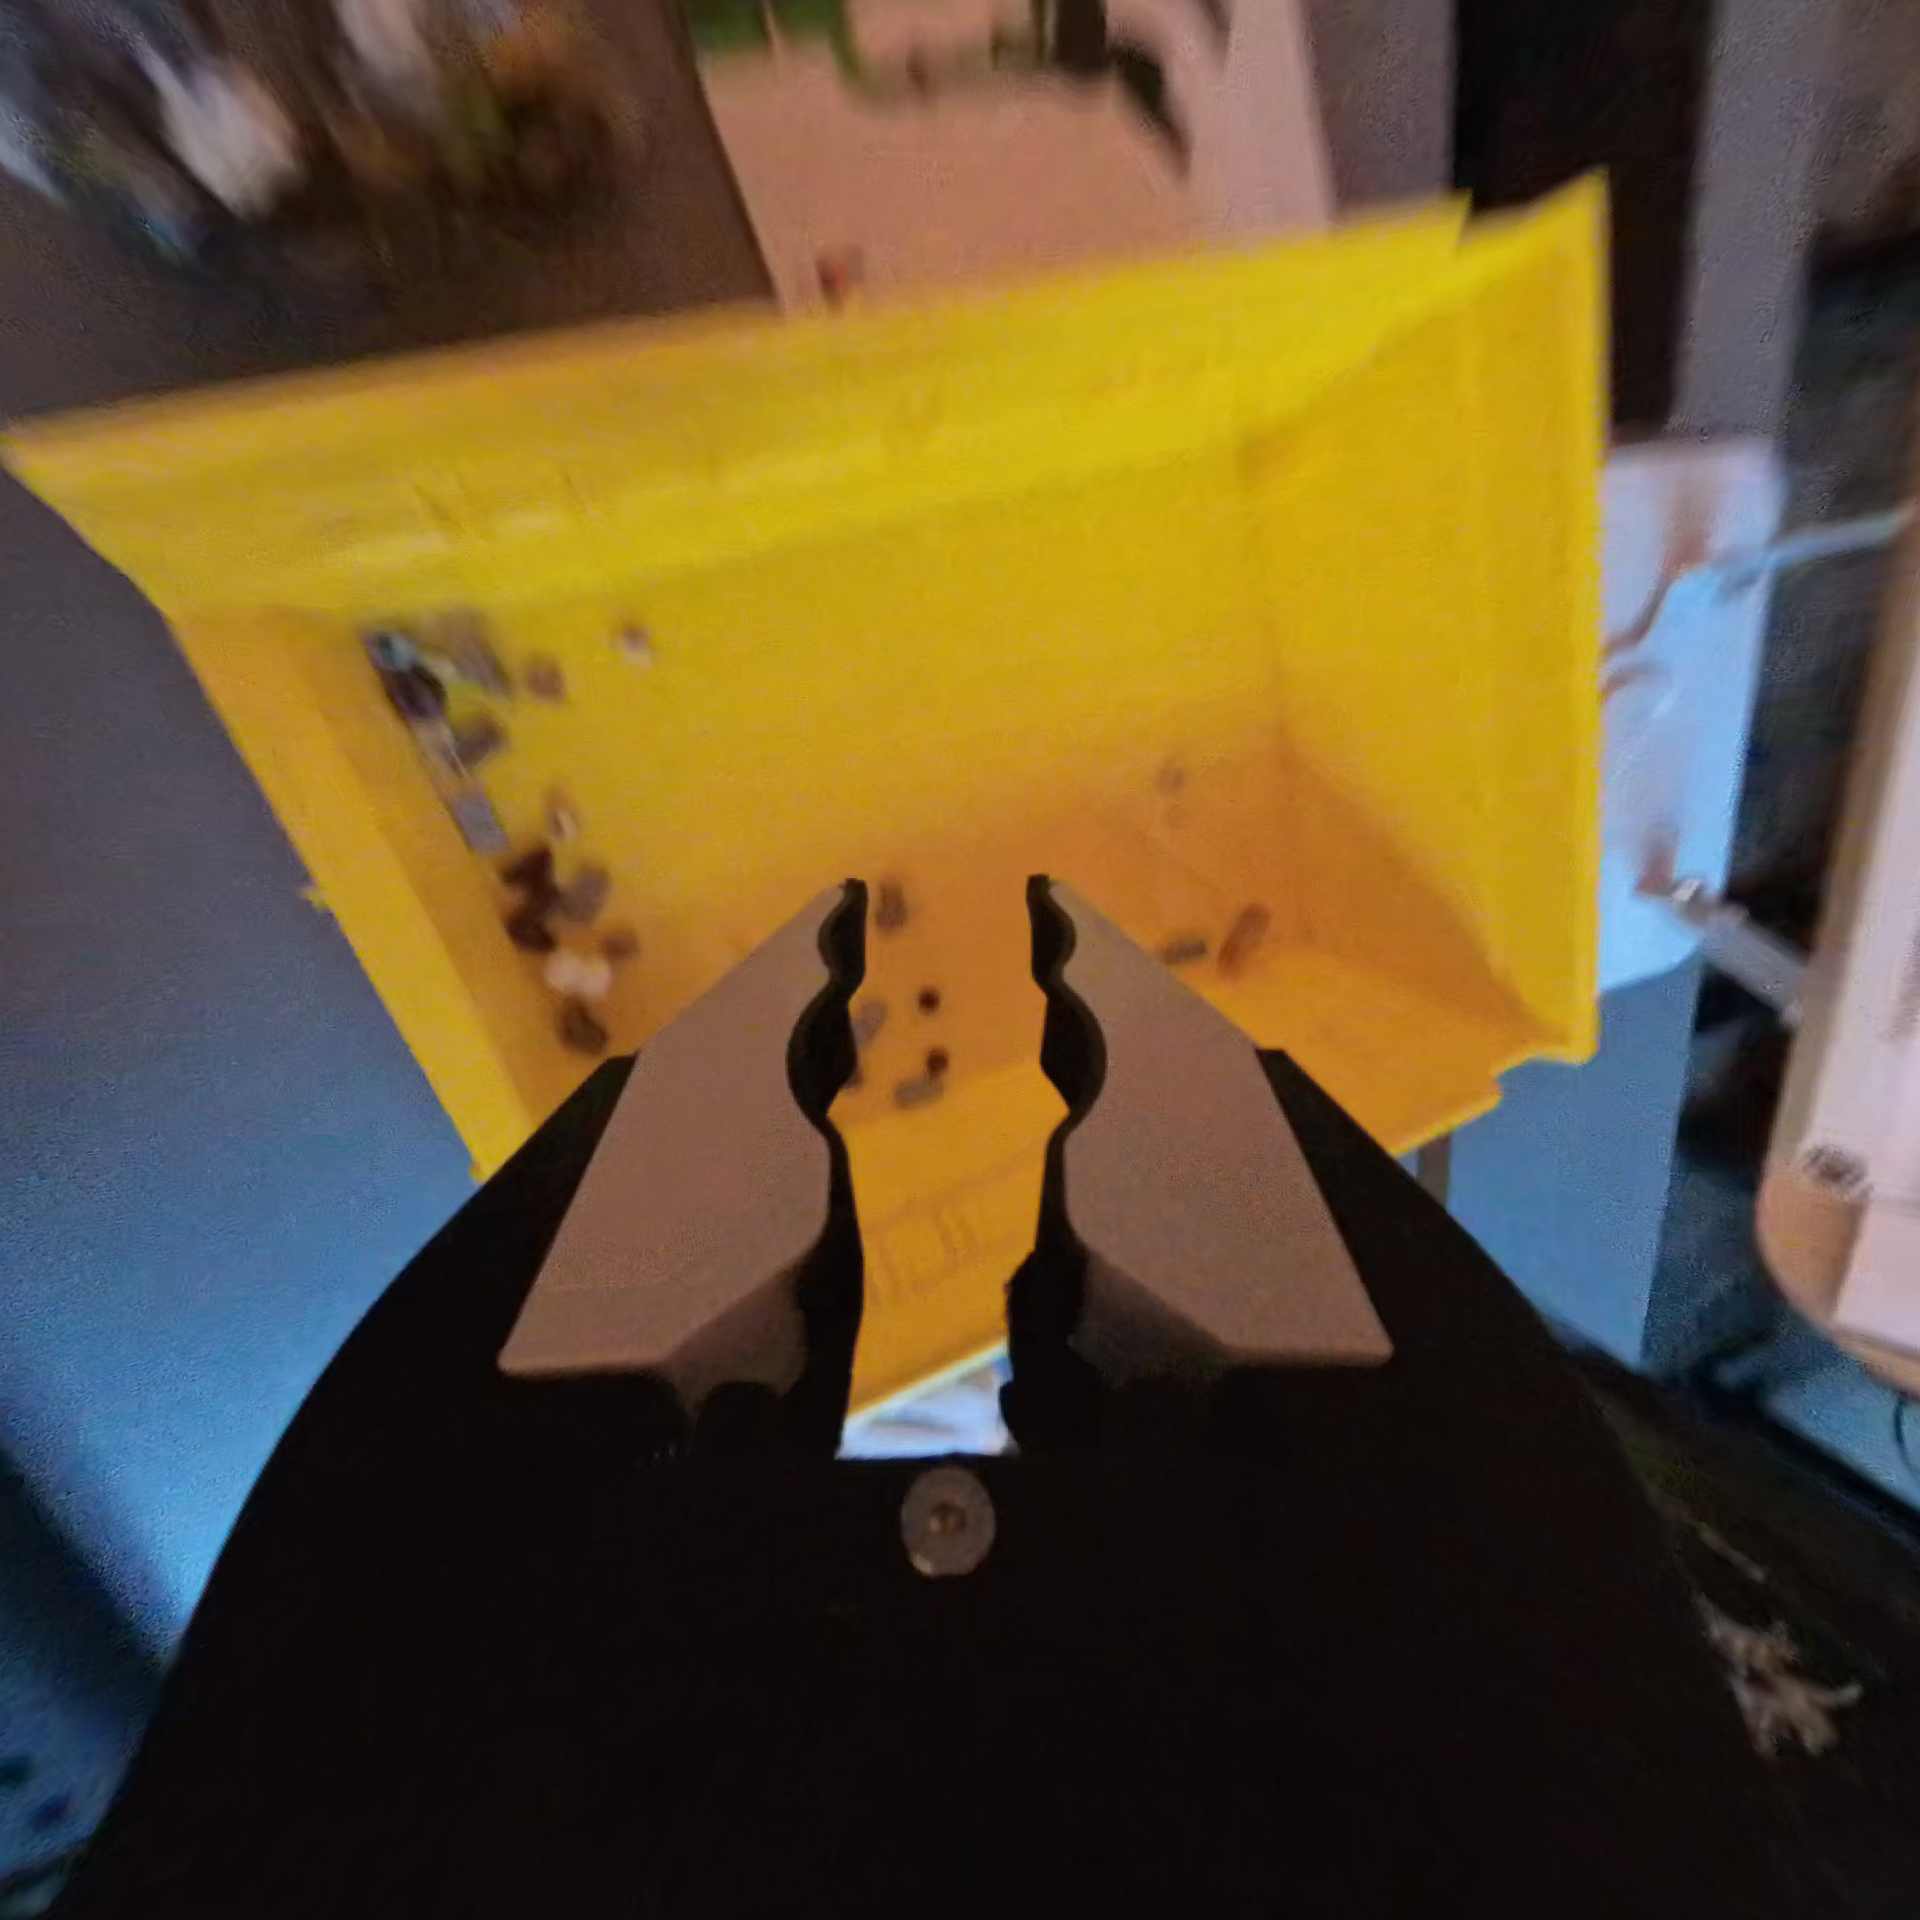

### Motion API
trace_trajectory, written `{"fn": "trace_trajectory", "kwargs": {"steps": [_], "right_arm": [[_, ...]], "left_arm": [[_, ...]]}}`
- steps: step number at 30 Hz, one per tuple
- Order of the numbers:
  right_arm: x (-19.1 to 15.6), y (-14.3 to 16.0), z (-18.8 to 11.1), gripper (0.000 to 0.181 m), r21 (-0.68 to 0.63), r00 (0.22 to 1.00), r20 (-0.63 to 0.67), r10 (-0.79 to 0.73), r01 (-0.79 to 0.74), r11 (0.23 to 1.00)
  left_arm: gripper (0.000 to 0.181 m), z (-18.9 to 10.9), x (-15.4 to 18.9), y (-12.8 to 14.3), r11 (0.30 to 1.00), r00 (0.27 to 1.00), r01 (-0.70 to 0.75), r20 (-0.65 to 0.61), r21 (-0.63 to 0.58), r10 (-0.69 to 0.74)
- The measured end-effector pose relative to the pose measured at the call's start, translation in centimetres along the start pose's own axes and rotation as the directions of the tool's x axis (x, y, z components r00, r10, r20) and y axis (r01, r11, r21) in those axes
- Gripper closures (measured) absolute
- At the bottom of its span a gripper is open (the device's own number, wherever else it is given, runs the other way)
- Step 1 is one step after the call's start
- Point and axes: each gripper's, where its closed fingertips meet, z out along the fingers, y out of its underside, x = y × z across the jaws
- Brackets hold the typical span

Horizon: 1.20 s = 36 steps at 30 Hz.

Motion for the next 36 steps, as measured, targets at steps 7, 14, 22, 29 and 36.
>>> {"fn": "trace_trajectory", "kwargs": {"steps": [7, 14, 22, 29, 36], "right_arm": [[-1.4, 10.8, 5.8, 0.153, -0.528, 0.966, 0.183, -0.181, 0.252, 0.811], [-1.4, 11.7, 7.2, 0.154, -0.605, 0.951, 0.247, -0.186, 0.301, 0.737], [-1.7, 12.1, 7.1, 0.166, -0.660, 0.942, 0.284, -0.178, 0.327, 0.676], [-1.7, 5.7, 4.0, 0.166, -0.406, 0.967, 0.133, -0.217, 0.253, 0.878], [-8.0, -10.9, -3.0, 0.166, 0.333, 0.950, 0.061, -0.306, 0.269, 0.904]], "left_arm": [[0.136, 0.0, 0.0, 0.0, 1.000, 1.000, 0.005, 0.000, 0.003, -0.005], [0.136, 0.0, -0.1, 0.0, 1.000, 1.000, 0.004, -0.001, -0.001, -0.004], [0.136, -0.1, -0.2, 0.0, 1.000, 1.000, 0.009, -0.002, 0.002, -0.009], [0.136, -0.1, -0.2, 0.0, 1.000, 1.000, 0.009, 0.000, 0.003, -0.009], [0.136, -0.1, -0.2, 0.0, 1.000, 1.000, 0.001, 0.005, -0.001, -0.001]]}}
